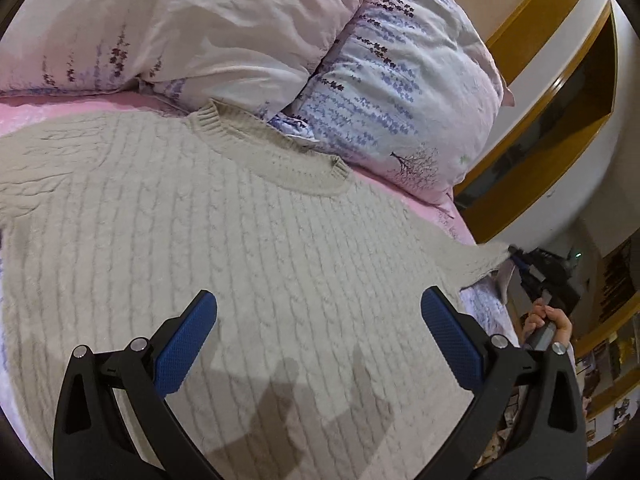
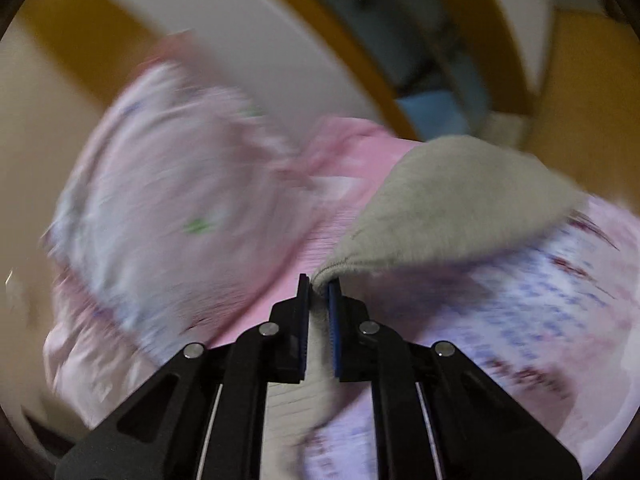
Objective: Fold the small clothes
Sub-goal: 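Grasp the sweater sleeve nearest the right tool with the right tool, then fold the held sleeve across the sweater body and open the right tool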
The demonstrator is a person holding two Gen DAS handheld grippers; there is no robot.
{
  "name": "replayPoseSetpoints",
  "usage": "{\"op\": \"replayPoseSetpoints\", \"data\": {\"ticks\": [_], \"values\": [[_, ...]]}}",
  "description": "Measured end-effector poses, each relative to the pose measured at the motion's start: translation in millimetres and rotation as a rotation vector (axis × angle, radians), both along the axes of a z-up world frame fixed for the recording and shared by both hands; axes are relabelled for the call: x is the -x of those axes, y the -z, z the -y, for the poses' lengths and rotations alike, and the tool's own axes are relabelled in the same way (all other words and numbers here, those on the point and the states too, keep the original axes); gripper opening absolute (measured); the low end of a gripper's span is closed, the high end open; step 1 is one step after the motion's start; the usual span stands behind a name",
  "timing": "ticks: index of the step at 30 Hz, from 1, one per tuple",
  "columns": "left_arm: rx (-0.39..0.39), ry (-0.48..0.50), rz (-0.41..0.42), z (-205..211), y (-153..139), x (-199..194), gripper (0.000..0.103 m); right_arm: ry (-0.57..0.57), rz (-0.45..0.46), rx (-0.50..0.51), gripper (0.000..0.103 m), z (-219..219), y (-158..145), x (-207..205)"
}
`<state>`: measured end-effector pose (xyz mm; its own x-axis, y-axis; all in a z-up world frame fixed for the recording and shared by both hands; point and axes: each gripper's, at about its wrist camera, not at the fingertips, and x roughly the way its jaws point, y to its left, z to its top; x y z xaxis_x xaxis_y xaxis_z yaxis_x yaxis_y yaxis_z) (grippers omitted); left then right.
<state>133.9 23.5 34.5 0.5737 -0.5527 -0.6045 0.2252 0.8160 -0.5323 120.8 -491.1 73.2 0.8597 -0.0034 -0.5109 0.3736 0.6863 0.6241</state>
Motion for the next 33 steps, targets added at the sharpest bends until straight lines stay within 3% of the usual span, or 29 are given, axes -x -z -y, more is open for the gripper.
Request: {"op": "replayPoseSetpoints", "data": {"ticks": [3, 6, 10, 13, 14, 16, 18, 20, 23, 29, 33], "values": [[0.037, -0.003, -0.012, 0.5, 3.4, -6.0, 0.102, -0.19, 0.055, 0.066, 0.009, -53.1, -20.1, -16.0], [0.04, -0.016, -0.015, 0.2, 5.6, -9.1, 0.097, -0.403, 0.028, 0.106, 0.009, -116.4, -14.2, -35.8], [0.034, -0.034, -0.034, -3.4, 9.6, -12.7, 0.095, -0.643, -0.117, 0.111, 0.009, -192.0, 32.0, -60.3], [0.022, -0.041, -0.036, -8.1, 11.6, -13.5, 0.095, -0.708, -0.235, 0.156, 0.013, -223.6, 61.7, -63.7], [0.016, -0.041, -0.032, -9.1, 11.7, -13.4, 0.095, -0.71, -0.258, 0.149, 0.014, -226.6, 68.2, -63.8], [-0.003, -0.042, -0.023, -10.8, 12.1, -13.2, 0.095, -0.702, -0.23, 0.087, 0.029, -219.7, 67.3, -57.9], [-0.015, -0.042, -0.022, -11.5, 13.3, -14.0, 0.095, -0.673, -0.192, -0.034, 0.062, -202.6, 63.6, -52.7], [-0.012, -0.039, -0.033, -12.2, 15.7, -15.4, 0.095, -0.585, -0.185, -0.057, 0.068, -185.3, 59.0, -47.4], [-0.004, -0.036, -0.04, -13.8, 16.8, -16.0, 0.095, -0.478, -0.179, -0.135, 0.065, -159.0, 61.3, -43.5], [0.006, -0.056, -0.038, -26.3, 11.3, -16.4, 0.095, -0.284, -0.182, -0.15, 0.036, -113.9, 69.8, -35.9], [0.014, -0.09, -0.033, -40.1, 7.9, -19.7, 0.095, -0.214, -0.178, -0.026, 0.016, -109.1, 58.7, -34.1]]}}
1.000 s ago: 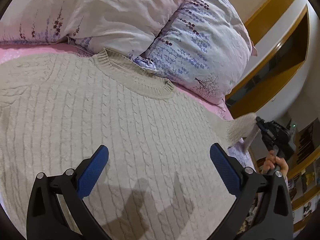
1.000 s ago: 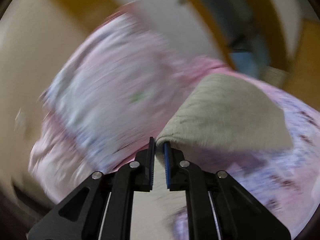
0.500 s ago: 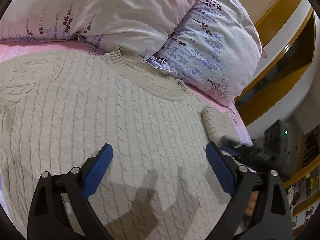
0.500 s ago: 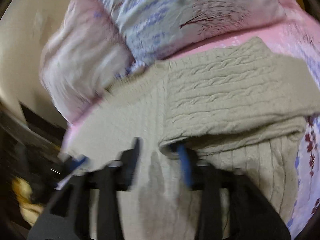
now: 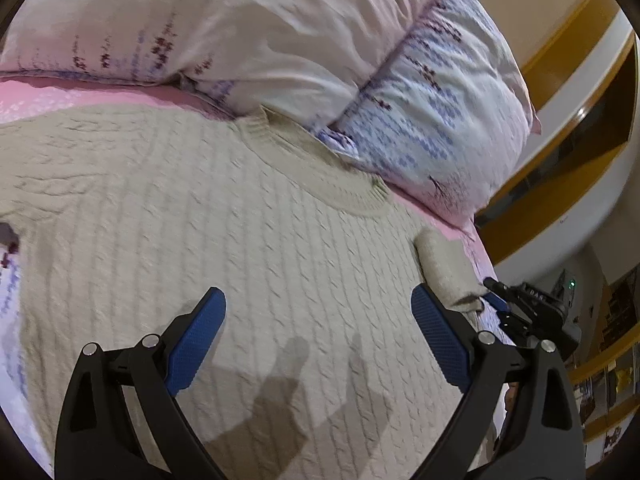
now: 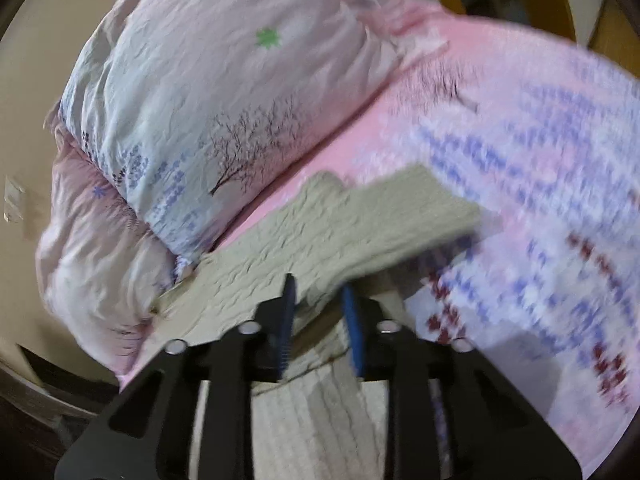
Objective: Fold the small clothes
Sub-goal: 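Fold the held sleeve across the sweater body and open the right tool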
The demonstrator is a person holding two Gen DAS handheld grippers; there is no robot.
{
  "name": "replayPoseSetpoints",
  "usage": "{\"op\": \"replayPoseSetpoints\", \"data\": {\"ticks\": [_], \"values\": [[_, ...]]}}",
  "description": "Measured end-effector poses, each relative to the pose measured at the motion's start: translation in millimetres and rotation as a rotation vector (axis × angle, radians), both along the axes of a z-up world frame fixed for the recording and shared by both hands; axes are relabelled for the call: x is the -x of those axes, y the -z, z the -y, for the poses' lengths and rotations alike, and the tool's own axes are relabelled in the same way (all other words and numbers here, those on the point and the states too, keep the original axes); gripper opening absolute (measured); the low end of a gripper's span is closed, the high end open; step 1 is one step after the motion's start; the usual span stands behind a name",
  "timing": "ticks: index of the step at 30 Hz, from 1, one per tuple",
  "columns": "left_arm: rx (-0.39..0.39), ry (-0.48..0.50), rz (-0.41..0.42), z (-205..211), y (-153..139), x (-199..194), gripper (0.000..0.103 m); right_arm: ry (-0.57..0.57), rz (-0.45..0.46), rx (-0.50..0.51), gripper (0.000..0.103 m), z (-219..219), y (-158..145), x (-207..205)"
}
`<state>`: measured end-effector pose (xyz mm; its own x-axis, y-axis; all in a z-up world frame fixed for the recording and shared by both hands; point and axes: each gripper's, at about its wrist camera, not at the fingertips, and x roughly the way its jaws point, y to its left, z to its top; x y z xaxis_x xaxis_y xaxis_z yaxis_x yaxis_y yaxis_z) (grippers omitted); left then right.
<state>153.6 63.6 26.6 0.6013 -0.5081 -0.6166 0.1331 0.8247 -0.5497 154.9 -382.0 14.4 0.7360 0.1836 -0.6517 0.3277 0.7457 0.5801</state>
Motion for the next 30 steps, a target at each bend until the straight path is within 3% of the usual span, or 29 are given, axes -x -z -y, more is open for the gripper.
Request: {"op": "replayPoseSetpoints", "data": {"ticks": [2, 4, 9, 13, 15, 20, 27, 29, 30], "values": [[0.009, -0.021, -0.001, -8.4, -0.8, -2.6, 0.095, -0.025, 0.028, 0.075, 0.009, -12.6, -11.3, -3.8], [0.022, -0.04, 0.002, -17.6, -1.6, -4.5, 0.091, -0.077, 0.077, 0.123, 0.009, -30.2, -24.3, -6.4], [0.107, -0.092, -0.014, -41.1, 0.6, -12.2, 0.084, -0.373, 0.189, 0.208, 0.008, -121.2, -48.5, -22.8], [0.266, -0.115, -0.047, -64.7, 8.4, -17.7, 0.081, -0.58, 0.153, 0.241, 0.008, -194.8, -30.2, -38.4], [0.306, -0.123, -0.061, -71.8, 12.2, -20.3, 0.081, -0.668, 0.11, 0.252, 0.008, -228.8, -11.0, -46.9], [0.357, -0.102, -0.11, -74.9, 22.9, -31.0, 0.081, -0.74, 0.026, 0.258, 0.009, -262.1, 17.0, -59.5], [0.362, -0.075, -0.193, -54.4, 32.2, -43.1, 0.08, -0.745, 0.017, 0.25, 0.009, -267.1, 18.8, -62.4], [0.371, -0.072, -0.203, -47.3, 31.0, -49.3, 0.079, -0.765, -0.002, 0.258, 0.013, -265.7, 19.0, -57.1], [0.37, -0.071, -0.21, -44.0, 30.9, -52.6, 0.076, -0.774, -0.008, 0.261, 0.022, -267.5, 18.2, -53.9]]}}
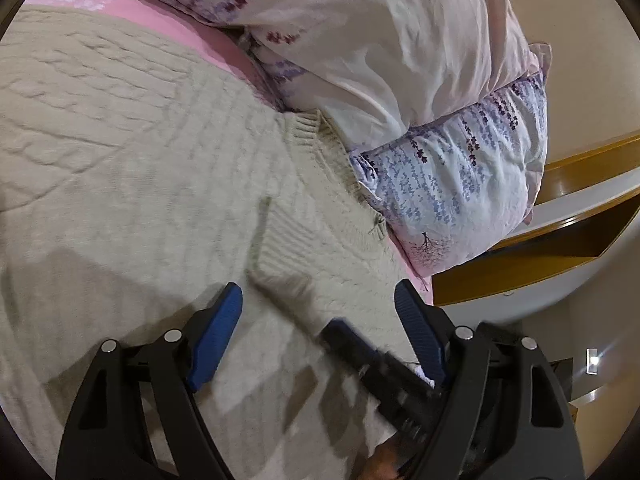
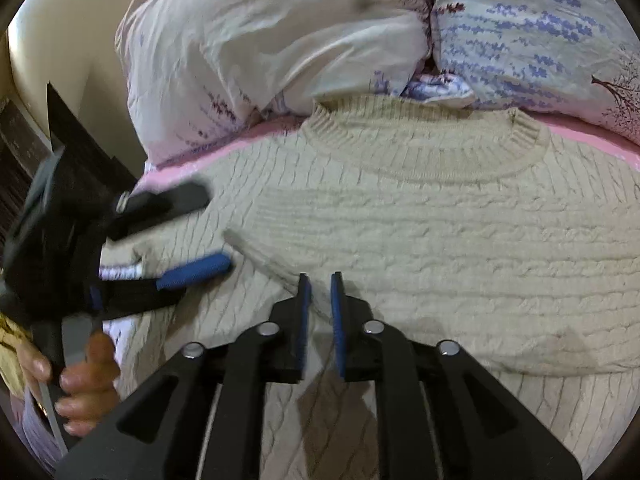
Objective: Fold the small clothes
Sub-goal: 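Fold the held sleeve across the sweater body and open the right tool, then grasp the other sleeve's cuff with the left tool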
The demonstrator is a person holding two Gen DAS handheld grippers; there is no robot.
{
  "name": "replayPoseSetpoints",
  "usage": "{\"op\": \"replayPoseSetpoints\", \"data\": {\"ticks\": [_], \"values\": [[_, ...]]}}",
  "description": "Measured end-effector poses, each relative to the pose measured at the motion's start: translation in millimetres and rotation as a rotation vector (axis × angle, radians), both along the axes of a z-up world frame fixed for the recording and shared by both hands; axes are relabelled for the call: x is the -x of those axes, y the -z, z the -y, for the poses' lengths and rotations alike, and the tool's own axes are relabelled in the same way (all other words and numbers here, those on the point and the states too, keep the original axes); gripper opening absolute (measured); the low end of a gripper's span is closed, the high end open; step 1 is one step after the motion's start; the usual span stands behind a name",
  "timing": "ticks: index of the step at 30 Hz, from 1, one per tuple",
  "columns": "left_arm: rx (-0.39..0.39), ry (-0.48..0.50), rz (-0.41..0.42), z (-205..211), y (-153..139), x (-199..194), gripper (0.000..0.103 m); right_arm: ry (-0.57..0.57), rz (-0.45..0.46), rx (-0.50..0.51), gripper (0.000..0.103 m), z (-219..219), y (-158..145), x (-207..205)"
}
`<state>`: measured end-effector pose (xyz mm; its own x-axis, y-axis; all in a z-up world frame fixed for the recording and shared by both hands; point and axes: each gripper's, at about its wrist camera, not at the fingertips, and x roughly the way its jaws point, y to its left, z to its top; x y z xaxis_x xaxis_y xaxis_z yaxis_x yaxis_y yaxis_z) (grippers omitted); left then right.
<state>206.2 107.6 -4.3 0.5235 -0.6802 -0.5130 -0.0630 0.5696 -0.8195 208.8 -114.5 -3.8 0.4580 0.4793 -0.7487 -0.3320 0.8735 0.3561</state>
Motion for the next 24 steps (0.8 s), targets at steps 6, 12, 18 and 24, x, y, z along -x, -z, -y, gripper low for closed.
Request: {"op": "replayPoseSetpoints", "data": {"ticks": [6, 12, 18, 24], "values": [[-0.032, -0.026, -0.037, 10.7, 3.1, -10.7, 0.066, 0.185, 0.107, -0.034, 0.068, 75.1, -34.6, 29.7], [-0.032, -0.003, -0.038, 19.8, 11.3, -25.0, 0.009, 0.523, 0.049, -0.145, 0.069, 200.7, -35.8, 31.6], [-0.174, 0.029, 0.11, 17.8, -21.6, -32.5, 0.007, 0.651, 0.03, -0.161, 0.069, 257.8, -31.5, 35.4], [-0.268, 0.008, 0.114, 6.1, -18.6, -43.8, 0.007, 0.673, -0.052, -0.157, 0.055, 272.4, -9.4, 20.5]]}}
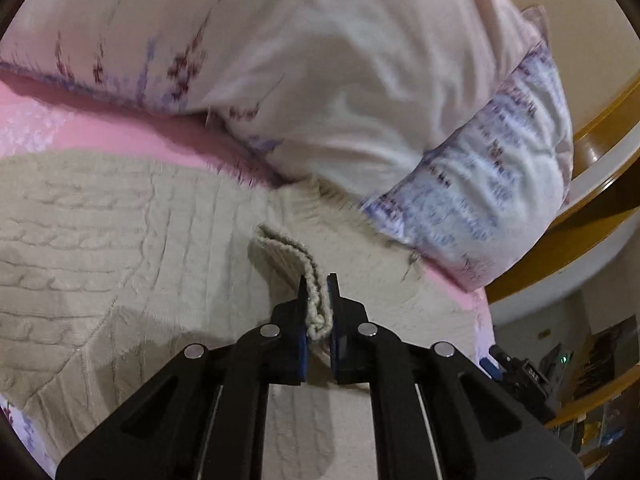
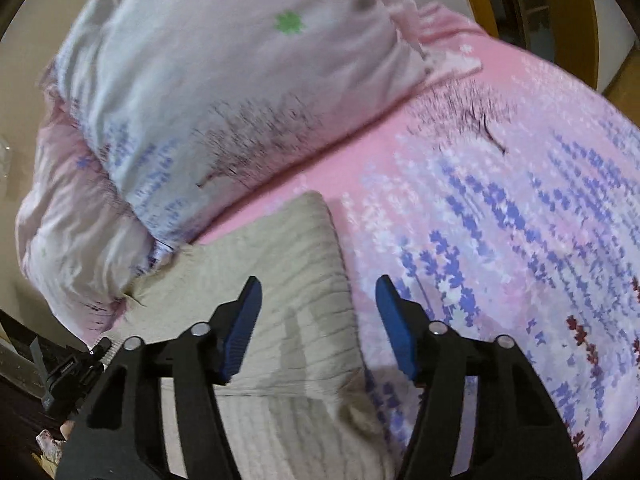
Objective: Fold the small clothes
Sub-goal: 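Grasp the other sleeve's cuff with the left tool, then fold the held sleeve across the sweater body and open the left tool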
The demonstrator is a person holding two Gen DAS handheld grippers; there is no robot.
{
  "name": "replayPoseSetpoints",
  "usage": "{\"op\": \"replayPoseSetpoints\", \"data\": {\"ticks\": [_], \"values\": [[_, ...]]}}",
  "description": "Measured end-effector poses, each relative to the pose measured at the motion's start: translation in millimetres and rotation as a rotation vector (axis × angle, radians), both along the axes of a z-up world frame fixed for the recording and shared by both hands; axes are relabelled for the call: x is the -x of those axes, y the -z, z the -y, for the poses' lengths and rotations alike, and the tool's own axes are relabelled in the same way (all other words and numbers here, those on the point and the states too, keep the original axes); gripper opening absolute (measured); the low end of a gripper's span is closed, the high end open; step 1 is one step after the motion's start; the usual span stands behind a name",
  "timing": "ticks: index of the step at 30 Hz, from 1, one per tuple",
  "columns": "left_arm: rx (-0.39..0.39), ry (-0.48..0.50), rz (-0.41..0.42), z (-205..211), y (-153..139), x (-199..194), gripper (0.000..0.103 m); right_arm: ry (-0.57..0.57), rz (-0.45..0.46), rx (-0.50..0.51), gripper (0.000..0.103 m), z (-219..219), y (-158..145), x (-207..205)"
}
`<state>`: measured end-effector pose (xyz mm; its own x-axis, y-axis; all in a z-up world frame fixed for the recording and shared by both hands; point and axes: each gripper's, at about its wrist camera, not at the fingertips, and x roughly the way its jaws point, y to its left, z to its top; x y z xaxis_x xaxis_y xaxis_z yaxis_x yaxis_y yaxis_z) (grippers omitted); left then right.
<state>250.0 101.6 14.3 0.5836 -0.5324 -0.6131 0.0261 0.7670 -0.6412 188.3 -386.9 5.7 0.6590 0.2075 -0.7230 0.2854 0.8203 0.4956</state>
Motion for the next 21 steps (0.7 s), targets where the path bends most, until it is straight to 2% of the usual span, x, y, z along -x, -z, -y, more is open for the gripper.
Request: {"op": "replayPoseSetpoints", "data": {"ticks": [3, 6, 7, 9, 11, 14, 16, 17, 18, 19, 21], "values": [[-0.012, 0.012, 0.014, 0.4, 2.4, -2.0, 0.007, -0.013, -0.036, -0.025, 0.052, -2.4, 13.7, -6.1], [-0.016, 0.015, 0.024, -1.0, 0.1, -5.6, 0.007, -0.023, -0.031, -0.024, 0.05, -6.1, 15.9, -10.8], [-0.025, 0.017, 0.023, -1.0, -0.4, -7.3, 0.007, -0.029, -0.031, -0.023, 0.045, -7.0, 15.7, -12.1], [-0.05, 0.018, 0.018, 0.4, 0.7, -7.5, 0.007, -0.054, -0.037, -0.009, 0.012, -12.9, 17.0, -15.7], [-0.085, 0.025, 0.011, 2.3, 3.1, -2.9, 0.007, -0.053, -0.018, 0.05, 0.009, -18.5, 13.1, -13.8], [-0.139, 0.033, -0.009, 5.1, 10.8, 3.3, 0.007, -0.012, -0.032, 0.054, 0.008, -14.8, 16.5, -12.4], [-0.167, 0.033, -0.027, 7.0, 17.9, 4.9, 0.007, 0.004, -0.049, 0.068, 0.01, -15.1, 18.4, -14.1], [-0.18, 0.036, -0.023, 8.9, 18.7, 6.0, 0.007, 0.005, -0.062, 0.094, 0.014, -16.9, 16.5, -14.2], [-0.203, 0.043, -0.012, 10.9, 16.4, 8.0, 0.008, 0.01, -0.078, 0.134, 0.029, -22.2, 12.1, -14.5], [-0.215, 0.05, -0.01, 11.9, 14.2, 9.5, 0.008, 0.021, -0.082, 0.17, 0.035, -26.3, 7.6, -13.3], [-0.205, 0.059, -0.002, 9.6, 7.7, 14.0, 0.008, 0.032, -0.009, 0.248, 0.056, -40.0, -13.9, -1.5]]}}
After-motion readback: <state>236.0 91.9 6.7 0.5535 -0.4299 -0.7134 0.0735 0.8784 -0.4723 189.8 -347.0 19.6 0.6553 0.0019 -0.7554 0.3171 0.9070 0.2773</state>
